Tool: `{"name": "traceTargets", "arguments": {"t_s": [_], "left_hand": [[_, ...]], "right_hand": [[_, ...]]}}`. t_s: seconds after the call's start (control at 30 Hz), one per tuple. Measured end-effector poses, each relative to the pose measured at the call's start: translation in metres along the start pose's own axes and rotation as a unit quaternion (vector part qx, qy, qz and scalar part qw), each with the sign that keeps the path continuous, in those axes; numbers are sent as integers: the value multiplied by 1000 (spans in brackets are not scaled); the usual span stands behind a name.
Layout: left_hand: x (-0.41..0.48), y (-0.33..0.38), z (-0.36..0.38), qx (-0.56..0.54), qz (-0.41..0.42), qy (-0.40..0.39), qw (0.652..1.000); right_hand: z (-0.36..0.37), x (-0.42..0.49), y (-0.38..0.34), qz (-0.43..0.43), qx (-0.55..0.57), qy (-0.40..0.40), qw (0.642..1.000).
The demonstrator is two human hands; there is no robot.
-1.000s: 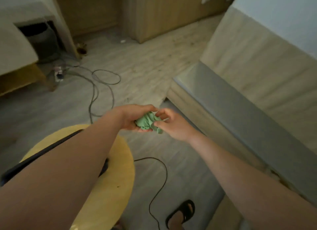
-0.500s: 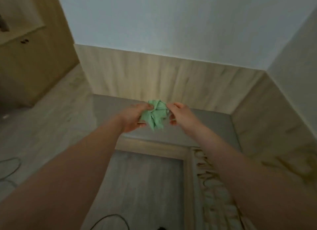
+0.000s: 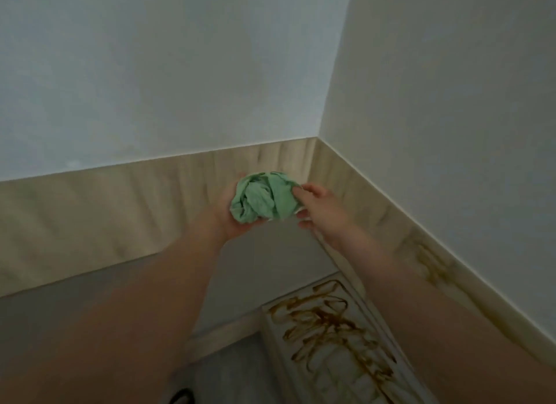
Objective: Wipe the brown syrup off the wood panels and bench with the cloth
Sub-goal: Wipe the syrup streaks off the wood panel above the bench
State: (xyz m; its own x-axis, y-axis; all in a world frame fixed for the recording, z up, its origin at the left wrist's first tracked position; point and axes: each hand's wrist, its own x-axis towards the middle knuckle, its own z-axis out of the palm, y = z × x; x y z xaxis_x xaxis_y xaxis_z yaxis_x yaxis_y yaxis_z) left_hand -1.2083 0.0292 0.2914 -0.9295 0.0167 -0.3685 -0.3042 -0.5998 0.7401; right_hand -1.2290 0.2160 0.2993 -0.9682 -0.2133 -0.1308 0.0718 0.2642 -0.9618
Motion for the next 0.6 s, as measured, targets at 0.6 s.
{"name": "traceTargets", "arguments": {"t_s": [0.6], "left_hand": [[184,81,35,321,-145,-288,890]], "right_hand": [[11,86,-5,118,91,218,965]]}}
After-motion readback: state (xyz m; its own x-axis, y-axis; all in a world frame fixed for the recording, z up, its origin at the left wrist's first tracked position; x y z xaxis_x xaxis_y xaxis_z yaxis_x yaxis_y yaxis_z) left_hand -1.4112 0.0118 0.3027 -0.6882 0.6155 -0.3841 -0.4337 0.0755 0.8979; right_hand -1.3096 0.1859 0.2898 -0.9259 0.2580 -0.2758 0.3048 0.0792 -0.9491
